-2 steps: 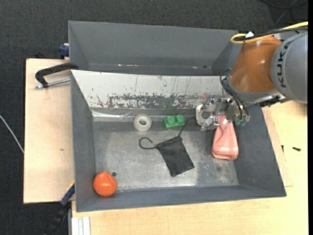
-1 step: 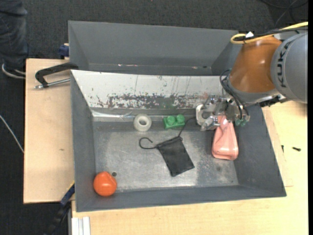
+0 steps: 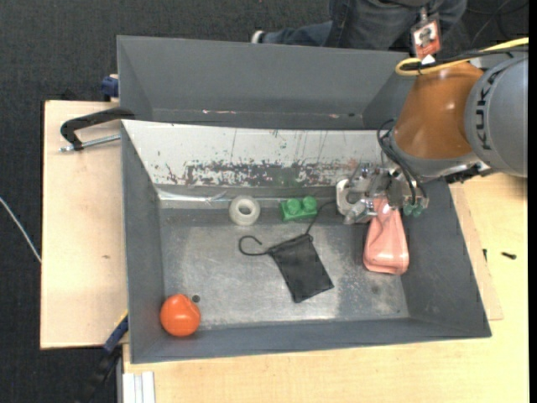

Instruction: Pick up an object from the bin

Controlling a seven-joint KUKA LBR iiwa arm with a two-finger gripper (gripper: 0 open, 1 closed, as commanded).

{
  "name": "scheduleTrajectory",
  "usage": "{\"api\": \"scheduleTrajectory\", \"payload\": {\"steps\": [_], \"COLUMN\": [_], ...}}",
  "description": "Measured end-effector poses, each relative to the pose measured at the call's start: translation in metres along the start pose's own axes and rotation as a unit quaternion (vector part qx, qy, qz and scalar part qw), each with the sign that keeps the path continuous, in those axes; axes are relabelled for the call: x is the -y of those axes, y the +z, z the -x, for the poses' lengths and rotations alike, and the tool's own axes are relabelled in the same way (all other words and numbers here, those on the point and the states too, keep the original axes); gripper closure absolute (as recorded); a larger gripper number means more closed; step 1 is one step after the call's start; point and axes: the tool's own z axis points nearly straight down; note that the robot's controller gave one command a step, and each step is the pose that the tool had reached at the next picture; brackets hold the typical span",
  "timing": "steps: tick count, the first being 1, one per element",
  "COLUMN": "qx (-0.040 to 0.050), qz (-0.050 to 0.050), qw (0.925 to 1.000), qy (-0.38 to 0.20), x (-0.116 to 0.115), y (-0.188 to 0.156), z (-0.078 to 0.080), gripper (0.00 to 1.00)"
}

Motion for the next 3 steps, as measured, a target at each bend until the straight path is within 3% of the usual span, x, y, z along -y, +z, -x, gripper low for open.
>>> {"api": "scheduleTrajectory", "payload": {"steps": [3], "qx": [0.0], "qz": [0.0], "qw": [1.0], "qy": [0.0], "x": [-0.0001], "y": [0.0002], "z": [-0.0001], "gripper": [1.0]}}
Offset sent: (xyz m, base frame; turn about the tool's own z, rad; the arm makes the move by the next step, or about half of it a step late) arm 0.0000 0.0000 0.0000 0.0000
